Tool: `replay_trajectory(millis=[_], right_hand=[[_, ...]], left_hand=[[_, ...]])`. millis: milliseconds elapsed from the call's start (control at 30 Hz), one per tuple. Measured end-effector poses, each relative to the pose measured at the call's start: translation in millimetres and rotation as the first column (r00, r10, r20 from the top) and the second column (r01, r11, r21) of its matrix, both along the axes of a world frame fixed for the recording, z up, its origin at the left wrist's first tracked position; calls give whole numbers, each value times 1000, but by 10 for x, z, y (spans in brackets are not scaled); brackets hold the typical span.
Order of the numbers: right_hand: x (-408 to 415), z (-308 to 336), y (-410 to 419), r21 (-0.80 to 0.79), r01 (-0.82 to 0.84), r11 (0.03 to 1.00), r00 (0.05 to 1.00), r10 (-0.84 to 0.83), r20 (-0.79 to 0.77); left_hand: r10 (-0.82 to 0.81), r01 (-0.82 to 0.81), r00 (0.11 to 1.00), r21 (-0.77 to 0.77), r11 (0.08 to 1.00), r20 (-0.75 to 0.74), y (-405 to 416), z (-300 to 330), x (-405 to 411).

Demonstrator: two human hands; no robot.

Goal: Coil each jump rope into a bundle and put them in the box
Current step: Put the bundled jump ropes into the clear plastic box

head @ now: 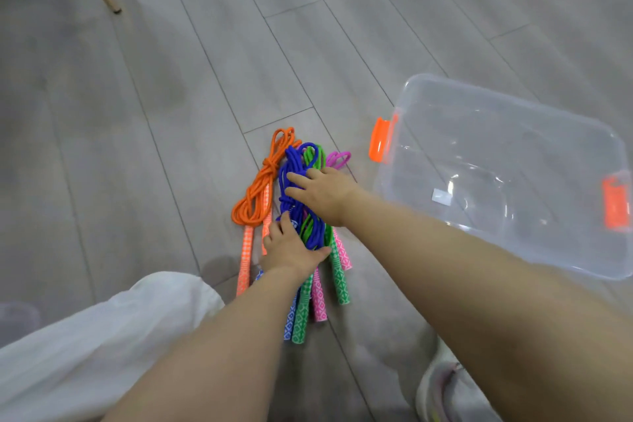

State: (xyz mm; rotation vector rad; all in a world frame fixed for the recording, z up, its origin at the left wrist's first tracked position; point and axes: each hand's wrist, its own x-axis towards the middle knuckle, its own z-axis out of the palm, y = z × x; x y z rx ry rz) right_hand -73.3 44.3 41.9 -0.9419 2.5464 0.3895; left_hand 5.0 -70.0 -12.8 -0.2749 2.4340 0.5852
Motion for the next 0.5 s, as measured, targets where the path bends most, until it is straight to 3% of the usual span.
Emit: replay_trajectory(millis=[133,367,500], right_hand=[[-62,-86,-40,115,-102,988,994,104,-12],[-95,-197,-64,294,-56,954,988,96,-124],[-60,-209,57,361,-54,931,981,118,-157]], left_hand=[[35,-35,999,-39,999,10,29,-38,50],[138,-139,990,42,989,19,-117,-123,79],[88,-88,996,9,996,7,-179,-167,120]])
